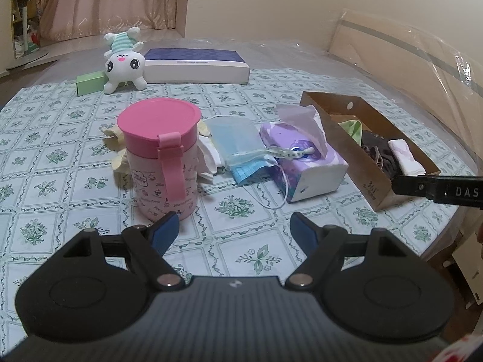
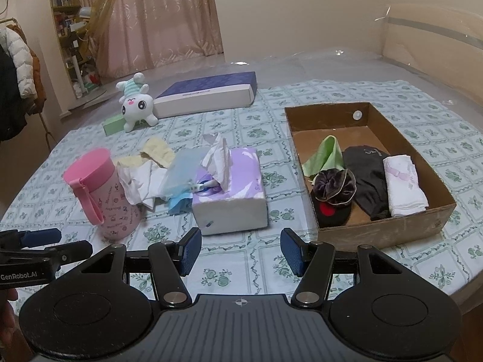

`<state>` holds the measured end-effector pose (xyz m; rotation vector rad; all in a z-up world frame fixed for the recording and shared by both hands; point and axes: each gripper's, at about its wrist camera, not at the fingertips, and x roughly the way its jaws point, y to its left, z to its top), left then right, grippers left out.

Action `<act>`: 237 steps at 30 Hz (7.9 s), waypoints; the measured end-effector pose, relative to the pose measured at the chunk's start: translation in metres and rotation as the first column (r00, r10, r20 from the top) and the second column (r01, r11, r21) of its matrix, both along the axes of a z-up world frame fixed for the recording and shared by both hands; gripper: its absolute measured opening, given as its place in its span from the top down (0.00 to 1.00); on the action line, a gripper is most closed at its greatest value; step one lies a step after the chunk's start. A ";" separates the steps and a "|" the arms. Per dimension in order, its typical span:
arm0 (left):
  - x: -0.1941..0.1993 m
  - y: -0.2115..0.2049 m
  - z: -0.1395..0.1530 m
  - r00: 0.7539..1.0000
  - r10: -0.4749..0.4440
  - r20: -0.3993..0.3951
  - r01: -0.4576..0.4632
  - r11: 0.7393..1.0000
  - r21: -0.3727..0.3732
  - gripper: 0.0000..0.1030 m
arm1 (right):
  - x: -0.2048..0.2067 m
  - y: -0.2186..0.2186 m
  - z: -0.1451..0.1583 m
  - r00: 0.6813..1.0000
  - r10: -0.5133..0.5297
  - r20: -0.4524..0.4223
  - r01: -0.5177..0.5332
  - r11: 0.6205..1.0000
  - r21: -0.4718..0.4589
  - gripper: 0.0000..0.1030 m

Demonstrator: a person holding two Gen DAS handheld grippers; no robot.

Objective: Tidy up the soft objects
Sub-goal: 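Move both grippers back from the box toward the yellow towel pile, then grasp the white mesh item beside the blue mask with the right gripper, then grasp the white cloth on the yellow towel with the left gripper, then carry the white cloth and white mesh bag over the cardboard box with both grippers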

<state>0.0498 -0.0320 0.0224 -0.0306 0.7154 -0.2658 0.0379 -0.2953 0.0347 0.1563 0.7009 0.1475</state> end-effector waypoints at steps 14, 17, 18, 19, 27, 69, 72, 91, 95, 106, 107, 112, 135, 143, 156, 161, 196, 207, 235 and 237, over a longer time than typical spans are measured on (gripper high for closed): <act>0.001 0.024 -0.003 1.000 0.025 0.006 -0.025 1.000 0.013 0.24 | 0.017 0.026 -0.001 0.998 0.060 0.012 -0.060 0.998 -0.035 0.44; 0.002 0.035 -0.003 0.999 0.040 0.009 -0.040 0.999 0.021 0.24 | 0.026 0.036 0.000 0.996 0.084 0.021 -0.082 0.995 -0.051 0.44; 0.002 0.040 -0.003 0.999 0.045 0.010 -0.045 0.999 0.025 0.24 | 0.029 0.039 0.000 0.996 0.090 0.023 -0.089 0.995 -0.054 0.44; 0.003 0.045 -0.003 0.999 0.051 0.010 -0.052 0.998 0.027 0.24 | 0.033 0.043 0.000 0.995 0.099 0.024 -0.097 0.994 -0.058 0.44; 0.019 0.088 0.001 0.996 0.092 0.020 -0.093 0.995 0.037 0.24 | 0.070 0.069 -0.004 0.988 0.152 0.030 -0.149 0.986 -0.079 0.44; 0.250 0.192 -0.048 0.987 -0.147 -0.071 0.147 0.989 0.002 0.24 | 0.259 0.150 -0.104 0.921 0.353 -0.164 -0.387 0.875 -0.291 0.98; 0.262 0.185 -0.048 0.975 -0.205 -0.089 0.206 0.979 -0.008 0.24 | 0.259 0.148 -0.101 0.922 0.352 -0.161 -0.385 0.877 -0.289 1.00; 0.342 0.118 -0.058 0.816 -0.543 -0.197 0.528 0.840 -0.126 0.27 | 0.266 0.126 -0.074 0.930 0.345 -0.130 -0.364 0.913 -0.185 0.99; 0.346 0.107 -0.062 0.806 -0.553 -0.209 0.543 0.832 -0.109 0.27 | 0.267 0.130 -0.083 0.923 0.346 -0.168 -0.374 0.909 -0.182 0.79; 0.352 0.098 -0.058 0.786 -0.581 -0.212 0.575 0.813 -0.098 0.27 | 0.263 0.152 -0.102 0.883 0.410 -0.229 -0.464 0.838 -0.286 0.37; 0.353 0.098 -0.057 0.783 -0.584 -0.213 0.577 0.811 -0.101 0.27 | 0.263 0.155 -0.104 0.877 0.419 -0.237 -0.477 0.824 -0.306 0.37; 0.354 0.094 -0.056 0.760 -0.611 -0.221 0.605 0.790 -0.103 0.27 | 0.266 0.156 -0.111 0.854 0.444 -0.272 -0.514 0.803 -0.301 0.58; 0.351 0.052 -0.071 0.565 -0.726 -0.391 0.744 0.653 -0.138 0.65 | 0.273 0.112 -0.060 0.947 0.313 -0.069 -0.319 0.901 -0.295 1.00; 0.352 0.057 -0.069 0.593 -0.710 -0.380 0.713 0.682 -0.164 0.94 | 0.271 0.104 -0.055 0.957 0.285 -0.050 -0.287 0.916 -0.279 1.00; 0.347 0.112 -0.018 0.823 -0.542 -0.173 0.515 0.839 -0.178 0.95 | 0.258 0.104 -0.037 0.962 0.273 0.002 -0.262 0.926 -0.270 1.00; 0.341 0.138 -0.027 0.887 -0.418 -0.197 0.399 0.908 -0.129 0.93 | 0.259 0.110 -0.043 0.959 0.283 -0.014 -0.277 0.925 -0.261 1.00; 0.248 0.175 0.043 0.986 -0.158 0.057 0.152 0.983 0.103 0.96 | 0.190 0.102 0.013 0.965 0.254 0.067 -0.232 0.944 -0.236 1.00; 0.157 0.194 0.061 0.994 -0.085 0.069 0.077 0.990 0.122 0.96 | 0.117 0.097 0.039 0.960 0.258 0.109 -0.230 0.947 -0.225 1.00; -0.019 0.081 0.062 0.974 -0.224 0.037 0.218 0.970 0.110 0.96 | -0.001 0.046 0.029 0.978 0.181 0.106 -0.170 0.980 -0.102 1.00; -0.020 0.067 0.060 0.972 -0.233 0.027 0.229 0.967 0.112 0.96 | -0.004 0.041 0.028 0.979 0.173 0.106 -0.162 0.981 -0.102 0.99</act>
